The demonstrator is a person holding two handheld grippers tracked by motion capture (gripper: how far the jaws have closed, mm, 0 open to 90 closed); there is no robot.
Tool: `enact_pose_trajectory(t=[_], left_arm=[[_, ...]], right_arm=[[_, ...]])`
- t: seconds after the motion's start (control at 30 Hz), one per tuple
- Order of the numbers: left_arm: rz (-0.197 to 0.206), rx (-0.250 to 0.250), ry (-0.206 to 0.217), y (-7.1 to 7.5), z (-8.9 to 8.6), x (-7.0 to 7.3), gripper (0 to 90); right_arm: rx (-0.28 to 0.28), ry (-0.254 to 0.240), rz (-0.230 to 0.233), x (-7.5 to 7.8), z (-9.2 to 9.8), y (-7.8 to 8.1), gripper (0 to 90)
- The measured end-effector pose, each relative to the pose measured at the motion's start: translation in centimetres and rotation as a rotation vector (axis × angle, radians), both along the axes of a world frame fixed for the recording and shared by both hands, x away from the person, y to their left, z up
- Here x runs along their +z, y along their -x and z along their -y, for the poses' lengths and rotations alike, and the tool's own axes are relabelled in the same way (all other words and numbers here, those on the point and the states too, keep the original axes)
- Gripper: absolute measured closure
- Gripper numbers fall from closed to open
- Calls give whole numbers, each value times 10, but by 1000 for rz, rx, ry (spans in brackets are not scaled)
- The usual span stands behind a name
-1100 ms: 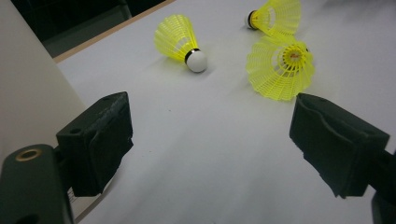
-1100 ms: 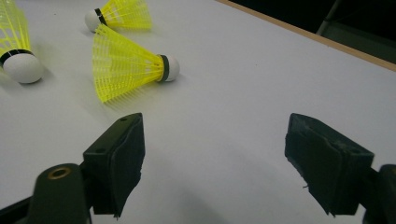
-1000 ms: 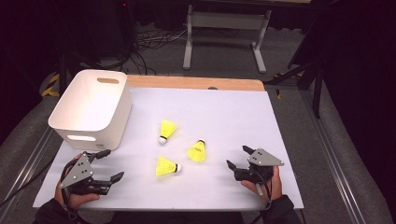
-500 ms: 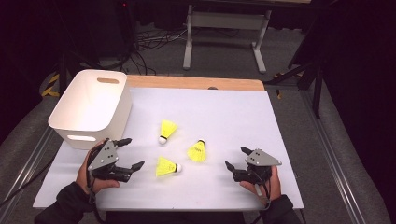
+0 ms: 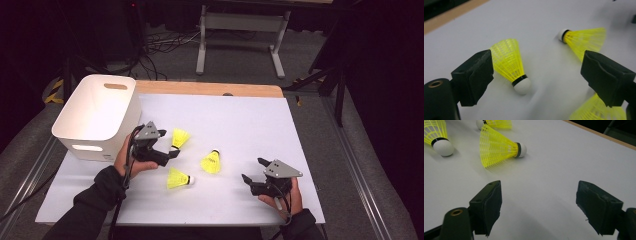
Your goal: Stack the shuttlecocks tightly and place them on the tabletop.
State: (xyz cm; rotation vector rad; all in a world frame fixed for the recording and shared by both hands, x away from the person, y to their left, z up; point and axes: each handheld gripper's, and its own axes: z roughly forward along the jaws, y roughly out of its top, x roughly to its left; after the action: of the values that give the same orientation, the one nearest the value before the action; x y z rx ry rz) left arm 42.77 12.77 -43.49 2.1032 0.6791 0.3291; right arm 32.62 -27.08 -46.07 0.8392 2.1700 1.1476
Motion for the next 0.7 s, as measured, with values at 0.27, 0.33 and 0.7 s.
enact_pose_trajectory(t=[0.27, 0.33, 0.7], left_arm=[[-156, 84, -62, -46, 13, -20, 112], [-179, 98, -65, -52, 16, -22, 115], [-338, 133, -113, -82, 27, -32, 139]], right_arm=[[16, 1, -13, -2, 1, -1, 217], [21, 3, -16, -3, 0, -2, 217], [42, 13, -37, -6, -3, -3, 216]])
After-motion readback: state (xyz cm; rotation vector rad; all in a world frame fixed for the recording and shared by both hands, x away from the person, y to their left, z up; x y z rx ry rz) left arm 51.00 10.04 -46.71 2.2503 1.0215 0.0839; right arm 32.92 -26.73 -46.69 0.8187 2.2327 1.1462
